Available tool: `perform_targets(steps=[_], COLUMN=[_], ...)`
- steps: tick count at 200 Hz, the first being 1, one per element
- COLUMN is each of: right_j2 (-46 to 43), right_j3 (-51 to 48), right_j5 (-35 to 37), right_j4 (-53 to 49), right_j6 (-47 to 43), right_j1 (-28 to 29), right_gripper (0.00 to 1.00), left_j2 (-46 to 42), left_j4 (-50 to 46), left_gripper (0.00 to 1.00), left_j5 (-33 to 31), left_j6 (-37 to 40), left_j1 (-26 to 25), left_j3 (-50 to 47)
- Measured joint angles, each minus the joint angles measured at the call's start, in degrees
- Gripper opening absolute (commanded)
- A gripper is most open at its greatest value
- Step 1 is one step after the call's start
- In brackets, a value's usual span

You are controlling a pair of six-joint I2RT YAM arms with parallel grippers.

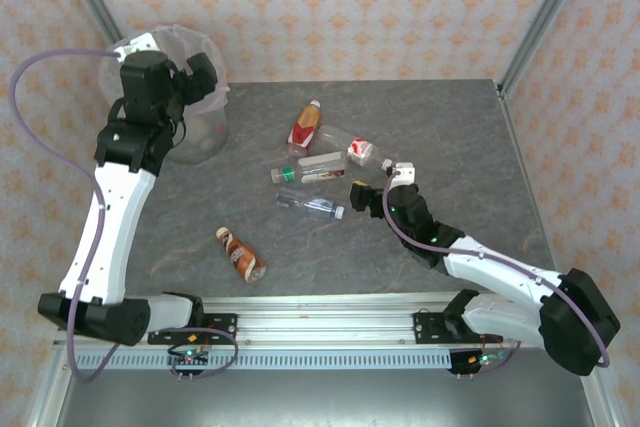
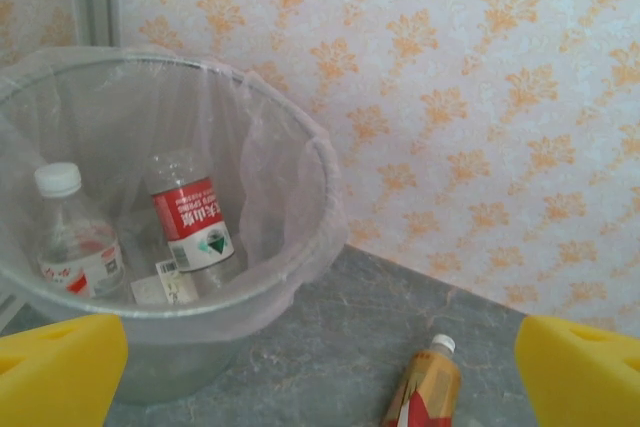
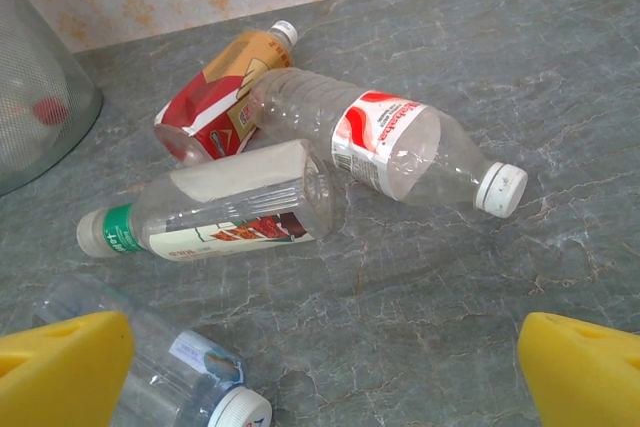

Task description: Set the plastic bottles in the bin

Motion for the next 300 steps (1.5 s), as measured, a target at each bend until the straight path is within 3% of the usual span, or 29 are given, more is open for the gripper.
perform_targets(steps=[50,121,154,258,300], right_j2=[3.21,7.32,8.92,10.84,11.10], right_j3=[0.66,3.37,3.72,4.44,4.61], right_j5=[-1.05,-2.64,-3.48,-4.02,-4.07], right_j4=[0.85,2.36,2.27,2.54,2.56], right_j6=[-0.26,-0.37,-0.37,-0.33,-0.13], right_j1=[0.00,0.00,0.00,0.00,0.00], right_gripper=[0.99,0.99,0.99,0.99,0.99], left_j2=[-11.54,-24.04,-24.59,-28.15,-26.75], left_j4=[-1.29,-7.08,-9.99,-21.40,-20.81], left_gripper=[1.00,1.00,1.00,1.00,1.00], left_j5=[-1.77,1.55,3.89,4.96,8.41], left_j6=[-2.43,-8.26,-12.15,-33.51,-38.88], left_j1=[-4.83,-5.92,-6.82,-19.43,-20.48], left_j3=[-14.58,-25.90,-28.72,-46.88,-52.30])
